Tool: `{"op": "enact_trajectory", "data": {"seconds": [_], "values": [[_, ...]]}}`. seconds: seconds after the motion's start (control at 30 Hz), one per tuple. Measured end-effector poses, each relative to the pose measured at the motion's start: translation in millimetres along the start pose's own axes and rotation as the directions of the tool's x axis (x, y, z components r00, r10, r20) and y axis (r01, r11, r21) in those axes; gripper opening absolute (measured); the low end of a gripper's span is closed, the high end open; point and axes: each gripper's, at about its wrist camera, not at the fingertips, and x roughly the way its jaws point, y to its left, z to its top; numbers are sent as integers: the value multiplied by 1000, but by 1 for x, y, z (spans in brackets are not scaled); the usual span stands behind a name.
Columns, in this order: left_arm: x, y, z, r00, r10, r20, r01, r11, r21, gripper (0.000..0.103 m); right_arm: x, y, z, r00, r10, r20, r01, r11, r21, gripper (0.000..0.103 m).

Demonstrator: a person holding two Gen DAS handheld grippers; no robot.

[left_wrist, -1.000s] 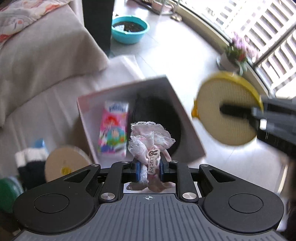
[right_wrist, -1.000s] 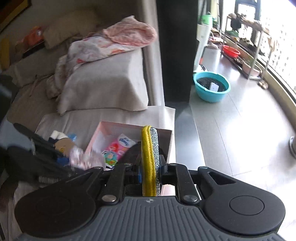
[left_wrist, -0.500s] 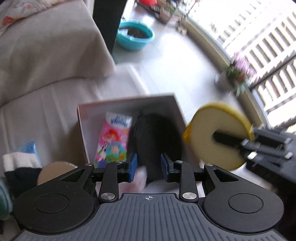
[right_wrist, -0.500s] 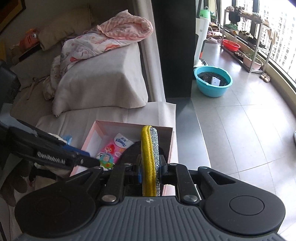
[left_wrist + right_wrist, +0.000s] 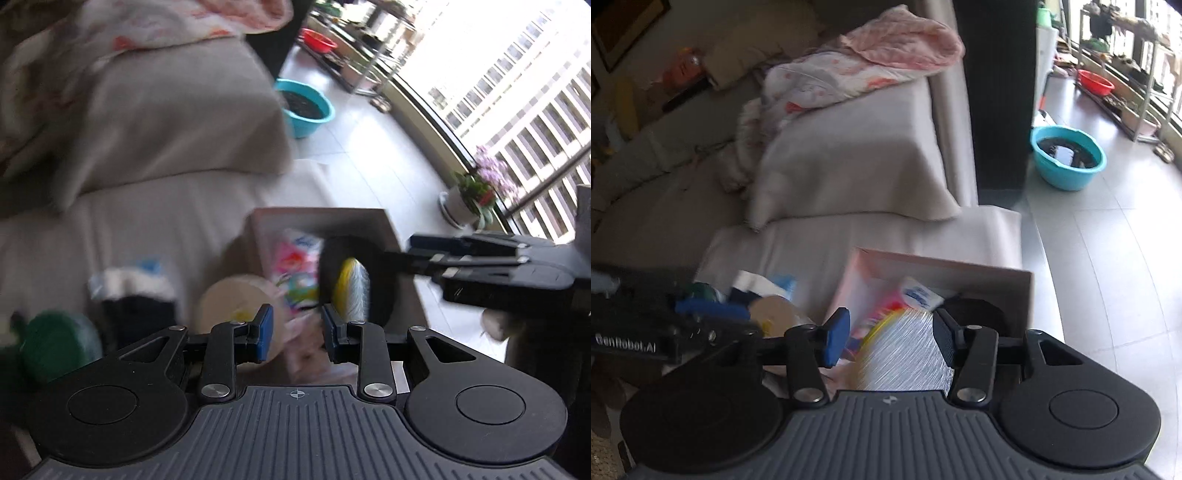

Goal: Organize soft objects
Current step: 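Move the right gripper to the black strap and close on it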

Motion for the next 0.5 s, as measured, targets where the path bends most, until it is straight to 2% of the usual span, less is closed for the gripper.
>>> {"op": "enact_trajectory", "data": {"seconds": [0.13, 0.2, 0.27, 0.3, 0.4, 0.5], "values": [[-23, 36, -21, 1000, 18, 24, -16, 999, -50, 31, -6, 28, -1, 994, -88, 60, 93, 991, -96, 51], [-35, 52, -34, 997, 41, 70, -37, 998, -55, 31, -10, 43, -10, 987, -124, 103, 139, 979, -150, 51], [-49, 65, -52, 987, 65, 148, -57, 997, -60, 31, -16, 56, -27, 978, -125, 168, 156, 969, -192, 57], [-54, 71, -62, 979, 76, 191, -64, 996, -65, 31, -19, 60, -37, 972, -116, 204, 158, 967, -200, 62], [-62, 91, -103, 945, 117, 305, -90, 991, -101, 31, -26, 74, -77, 953, -38, 302, 106, 971, -213, 65], [-59, 102, -146, 922, 124, 367, -91, 990, -107, 31, -19, 93, -126, 961, 112, 254, -13, 932, -362, 66]]}}
